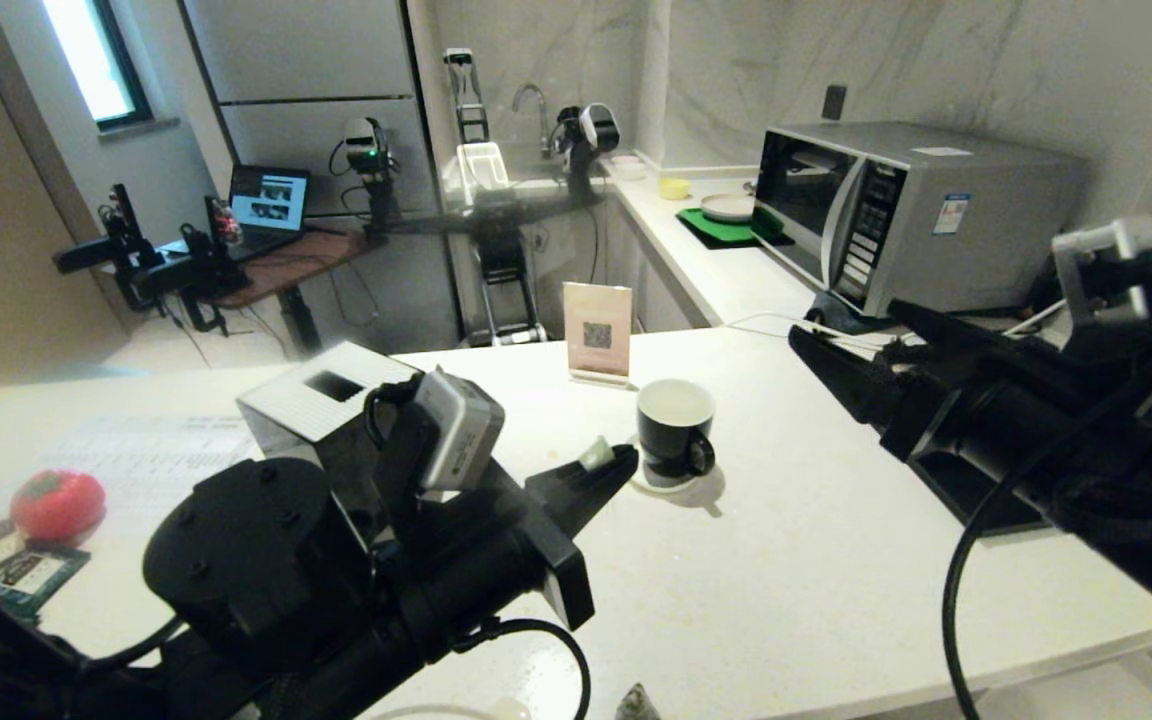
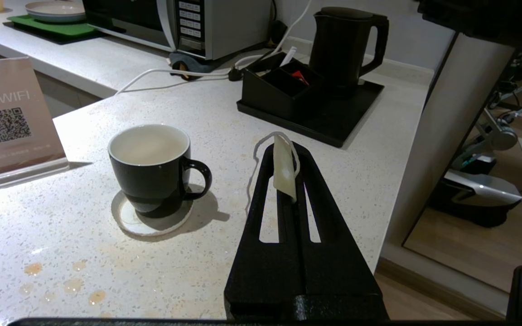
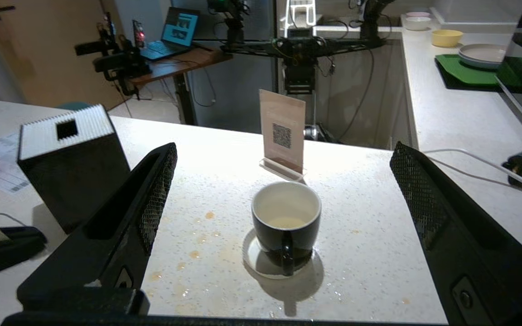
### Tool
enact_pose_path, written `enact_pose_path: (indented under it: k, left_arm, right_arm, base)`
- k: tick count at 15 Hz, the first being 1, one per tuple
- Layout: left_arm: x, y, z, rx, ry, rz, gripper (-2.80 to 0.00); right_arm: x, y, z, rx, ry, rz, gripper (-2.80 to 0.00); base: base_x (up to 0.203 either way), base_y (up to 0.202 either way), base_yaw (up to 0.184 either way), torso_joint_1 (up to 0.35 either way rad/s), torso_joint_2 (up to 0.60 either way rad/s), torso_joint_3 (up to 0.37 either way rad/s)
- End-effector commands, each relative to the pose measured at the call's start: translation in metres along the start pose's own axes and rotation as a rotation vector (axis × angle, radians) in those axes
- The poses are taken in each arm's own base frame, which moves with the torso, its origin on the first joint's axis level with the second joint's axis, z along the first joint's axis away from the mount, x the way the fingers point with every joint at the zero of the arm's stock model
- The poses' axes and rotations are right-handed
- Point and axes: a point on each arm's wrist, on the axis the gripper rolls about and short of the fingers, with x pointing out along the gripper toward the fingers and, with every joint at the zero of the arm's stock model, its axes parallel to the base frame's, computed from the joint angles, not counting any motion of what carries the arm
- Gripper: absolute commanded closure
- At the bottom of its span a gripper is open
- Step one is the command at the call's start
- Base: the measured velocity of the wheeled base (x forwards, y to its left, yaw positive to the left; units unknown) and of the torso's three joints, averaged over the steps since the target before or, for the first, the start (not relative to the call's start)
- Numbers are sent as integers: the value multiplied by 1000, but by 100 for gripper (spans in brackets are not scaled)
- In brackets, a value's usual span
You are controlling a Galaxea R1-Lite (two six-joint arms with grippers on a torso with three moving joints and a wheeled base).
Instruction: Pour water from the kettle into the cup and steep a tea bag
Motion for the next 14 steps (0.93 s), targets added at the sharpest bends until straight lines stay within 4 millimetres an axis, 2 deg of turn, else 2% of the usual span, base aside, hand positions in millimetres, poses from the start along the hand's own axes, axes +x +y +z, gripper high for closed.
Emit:
enact_pose_path:
  k: [1,3,4,11,14]
  left_arm:
    - [-3,0,-1,1,3,1,0]
    - [-6,0,-1,0,6,0,0]
    - [-6,0,-1,0,6,0,0]
    - [-12,-1,-2,1,17,-1,0]
    - [-15,-1,-2,1,20,0,0]
  right_arm:
    - [-2,-1,-1,-1,-1,-17,-280]
    - [-3,-2,-2,0,-6,-28,-280]
    - [-5,-2,-3,0,-14,-30,0]
    - [-27,-6,-9,2,-14,-34,0]
    - [-39,-14,-13,-25,1,-81,0]
  base:
    - [0,0,0,0,0,0]
    - [0,0,0,0,0,0]
    - [0,0,0,0,0,0]
    - [0,0,0,0,0,0]
    - [0,0,0,0,0,0]
